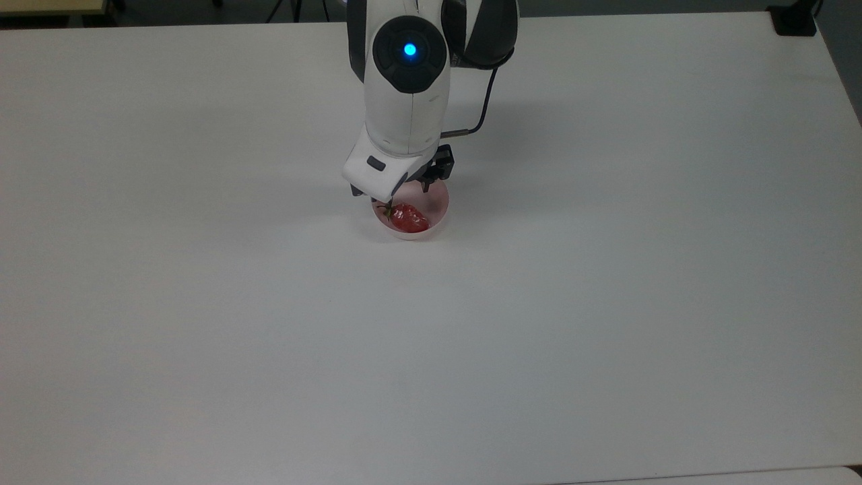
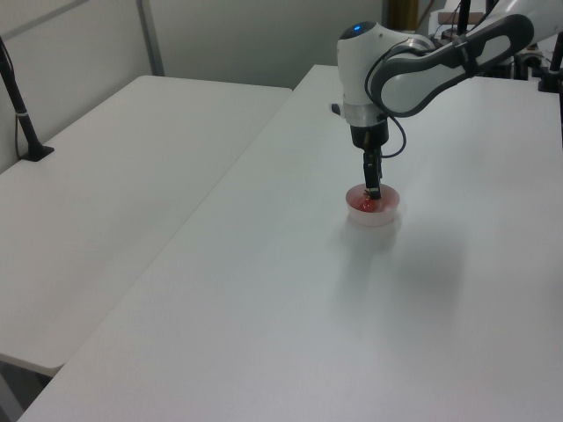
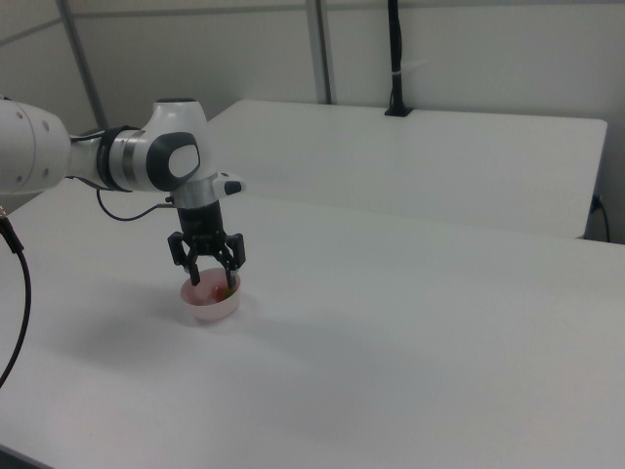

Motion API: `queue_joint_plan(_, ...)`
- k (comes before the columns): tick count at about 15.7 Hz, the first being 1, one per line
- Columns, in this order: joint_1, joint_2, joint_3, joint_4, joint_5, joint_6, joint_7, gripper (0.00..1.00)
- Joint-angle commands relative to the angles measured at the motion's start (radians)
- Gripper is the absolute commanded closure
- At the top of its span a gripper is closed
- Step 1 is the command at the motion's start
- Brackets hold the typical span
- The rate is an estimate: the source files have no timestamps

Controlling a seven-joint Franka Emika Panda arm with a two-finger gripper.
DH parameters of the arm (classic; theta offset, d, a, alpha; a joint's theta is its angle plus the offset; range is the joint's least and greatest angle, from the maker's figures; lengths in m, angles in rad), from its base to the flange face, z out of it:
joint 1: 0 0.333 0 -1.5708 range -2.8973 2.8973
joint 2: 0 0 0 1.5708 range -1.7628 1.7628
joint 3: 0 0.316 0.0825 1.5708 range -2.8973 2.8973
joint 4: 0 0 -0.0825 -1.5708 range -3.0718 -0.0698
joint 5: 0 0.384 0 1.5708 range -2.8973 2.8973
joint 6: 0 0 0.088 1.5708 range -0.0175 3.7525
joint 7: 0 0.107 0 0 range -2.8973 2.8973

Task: Pick up strawberry from bowl

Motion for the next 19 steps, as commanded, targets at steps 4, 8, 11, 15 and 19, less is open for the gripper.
queue_joint_plan(4, 0.038, 0.029, -0.014, -0.030, 0.013, 0.090, 0.047, 0.25)
queue_joint_plan(8, 0.051, 0.041, -0.011, -0.029, 0.012, 0.104, 0.078, 0.25)
queue_joint_plan(11, 0.049, 0.047, -0.011, -0.029, 0.001, 0.105, 0.069, 0.26)
queue_joint_plan(15, 0.049, 0.050, -0.011, -0.030, -0.014, 0.105, 0.060, 0.42)
queue_joint_plan(19, 0.049, 0.050, -0.011, -0.030, -0.019, 0.104, 0.060, 0.50)
